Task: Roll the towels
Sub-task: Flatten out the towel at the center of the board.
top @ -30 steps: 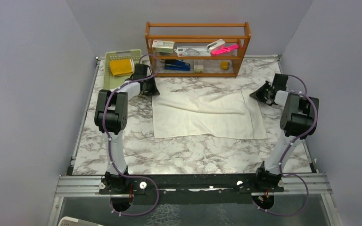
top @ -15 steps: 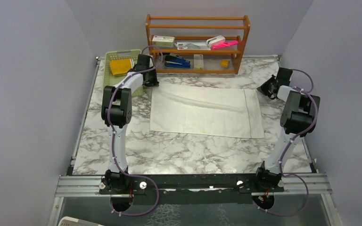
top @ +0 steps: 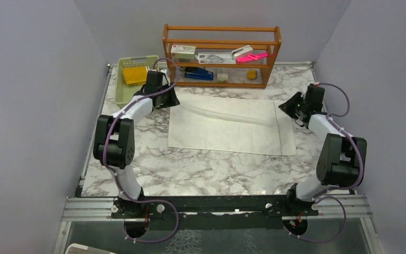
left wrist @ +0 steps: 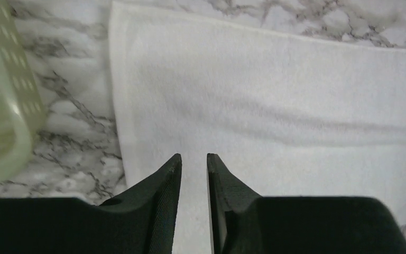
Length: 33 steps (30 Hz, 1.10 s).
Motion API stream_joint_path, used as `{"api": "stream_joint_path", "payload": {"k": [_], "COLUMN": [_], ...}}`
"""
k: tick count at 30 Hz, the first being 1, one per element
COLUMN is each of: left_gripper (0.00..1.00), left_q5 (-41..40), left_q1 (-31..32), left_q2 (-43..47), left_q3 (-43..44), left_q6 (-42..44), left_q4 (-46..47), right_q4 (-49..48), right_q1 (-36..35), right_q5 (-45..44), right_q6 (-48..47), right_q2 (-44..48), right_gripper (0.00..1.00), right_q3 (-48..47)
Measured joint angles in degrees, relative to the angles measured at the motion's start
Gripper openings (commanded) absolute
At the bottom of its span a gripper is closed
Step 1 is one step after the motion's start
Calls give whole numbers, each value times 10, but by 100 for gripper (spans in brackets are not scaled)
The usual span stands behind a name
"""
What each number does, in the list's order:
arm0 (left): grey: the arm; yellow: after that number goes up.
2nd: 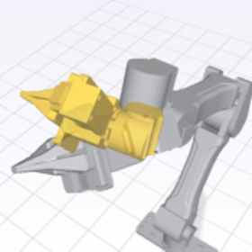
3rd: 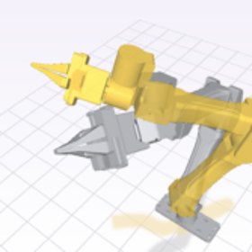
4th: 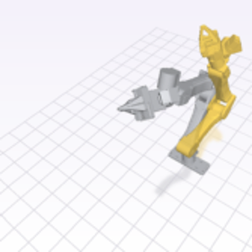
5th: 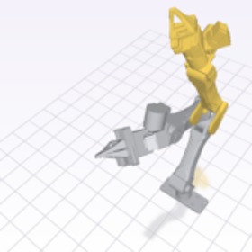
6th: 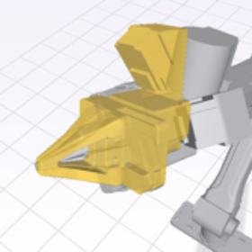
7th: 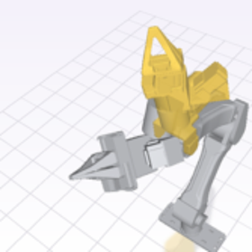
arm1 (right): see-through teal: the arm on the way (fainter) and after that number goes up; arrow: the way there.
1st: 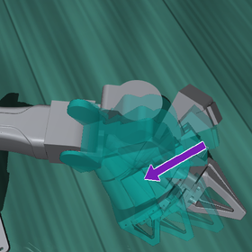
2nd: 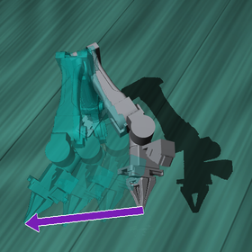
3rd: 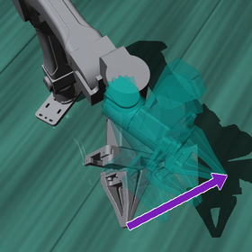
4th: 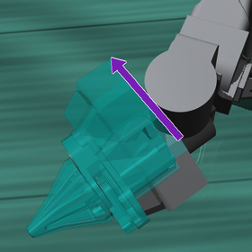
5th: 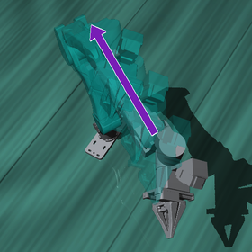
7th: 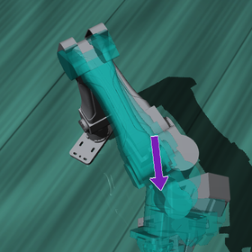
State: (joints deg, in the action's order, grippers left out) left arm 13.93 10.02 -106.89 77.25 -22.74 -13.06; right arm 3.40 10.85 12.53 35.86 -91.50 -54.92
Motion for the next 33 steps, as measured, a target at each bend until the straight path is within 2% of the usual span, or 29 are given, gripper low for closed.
{"api": "stream_joint_path", "payload": {"k": [4, 8, 12, 17, 22, 27, 30, 31, 33], "left_gripper": [23, 19, 10, 10, 10, 14, 18, 19, 21], "left_q5": [9, 11, 12, -6, -24, -31, -36, -37, -39], "left_q1": [30, 63, 73, 72, 73, 73, 71, 69, 58], "left_q2": [64, 72, 85, 104, 163, 194, 193, 192, 185], "left_q3": [-130, -219, -261, -301, -369, -393, -375, -367, -336], "left_q6": [-24, -45, -66, -90, -123, -140, -130, -128, -110], "left_q4": [34, 50, 93, 136, 145, 130, 84, 81, 40], "right_q4": [23, 63, 80, 70, 67, 108, 139, 149, 163], "right_q1": [-8, -7, -7, 0, 12, 20, 23, 23, 24], "right_q5": [15, 15, 17, 51, 63, 47, 26, 20, 11], "right_q6": [-1, -5, -7, -1, -1, -4, -6, -6, -7], "right_q2": [55, 78, 77, 66, 77, 118, 138, 146, 162], "right_gripper": [12, 7, 5, 1, 1, 6, 13, 17, 39], "right_q3": [89, 152, 185, 194, 209, 225, 225, 225, 223]}}
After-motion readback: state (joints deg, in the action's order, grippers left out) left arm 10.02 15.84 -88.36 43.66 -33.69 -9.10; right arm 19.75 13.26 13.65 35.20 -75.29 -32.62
